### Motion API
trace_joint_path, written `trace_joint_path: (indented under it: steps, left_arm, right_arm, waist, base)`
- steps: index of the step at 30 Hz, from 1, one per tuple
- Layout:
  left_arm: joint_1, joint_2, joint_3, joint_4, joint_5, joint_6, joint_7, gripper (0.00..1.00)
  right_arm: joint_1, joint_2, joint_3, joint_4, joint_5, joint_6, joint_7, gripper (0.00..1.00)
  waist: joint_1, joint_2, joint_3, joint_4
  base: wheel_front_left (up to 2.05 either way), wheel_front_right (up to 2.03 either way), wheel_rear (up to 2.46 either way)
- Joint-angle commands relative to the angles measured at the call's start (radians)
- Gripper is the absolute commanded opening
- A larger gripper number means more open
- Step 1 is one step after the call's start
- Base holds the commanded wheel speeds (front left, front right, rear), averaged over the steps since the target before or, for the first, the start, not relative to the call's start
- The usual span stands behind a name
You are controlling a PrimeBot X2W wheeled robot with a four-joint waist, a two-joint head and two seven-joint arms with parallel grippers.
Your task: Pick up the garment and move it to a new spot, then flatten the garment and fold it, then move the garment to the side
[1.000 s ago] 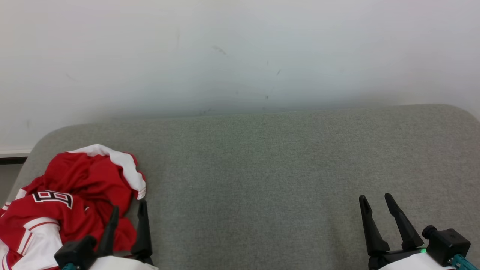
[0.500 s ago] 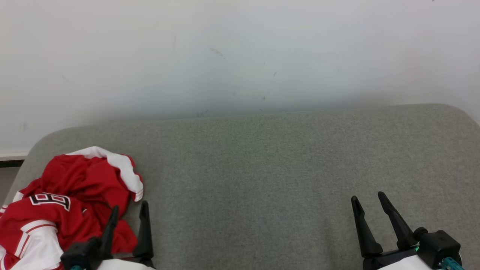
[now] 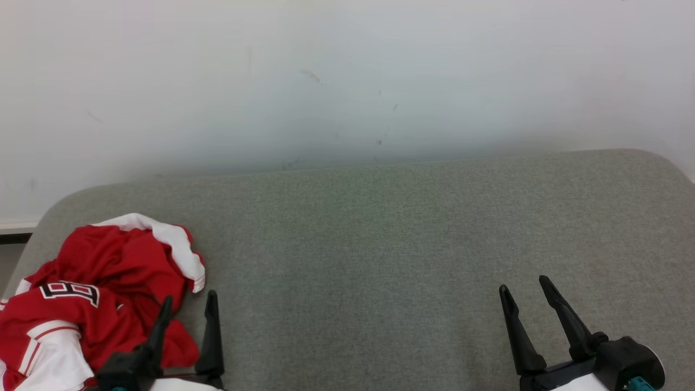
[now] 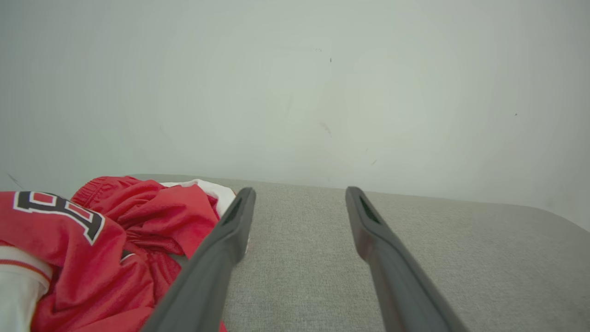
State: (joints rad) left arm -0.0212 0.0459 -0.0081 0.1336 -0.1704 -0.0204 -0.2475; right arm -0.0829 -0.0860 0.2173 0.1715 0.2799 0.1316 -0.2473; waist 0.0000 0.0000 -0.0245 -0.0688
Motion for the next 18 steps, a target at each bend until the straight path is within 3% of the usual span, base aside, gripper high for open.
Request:
trace_joint_path:
  steps: [1,18]
  left_arm:
    - [0.008,0.007,-0.001,0.002,0.027,-0.001,-0.007,1.00]
    - [0.007,0.007,-0.003,0.025,0.000,0.000,-0.018,1.00]
  right_arm:
    - [-0.013,0.000,0.000,-0.006,-0.023,-0.002,-0.007,1.00]
    - [-0.015,0.006,0.003,-0.001,-0.041,-0.002,-0.018,1.00]
  waist:
    - [0.0000,0.0000,-0.001,0.000]
    - [0.0000,0.0000,0.000,-0.007]
  base:
    - [0.00,0.00,0.00]
    - [0.00,0.00,0.00]
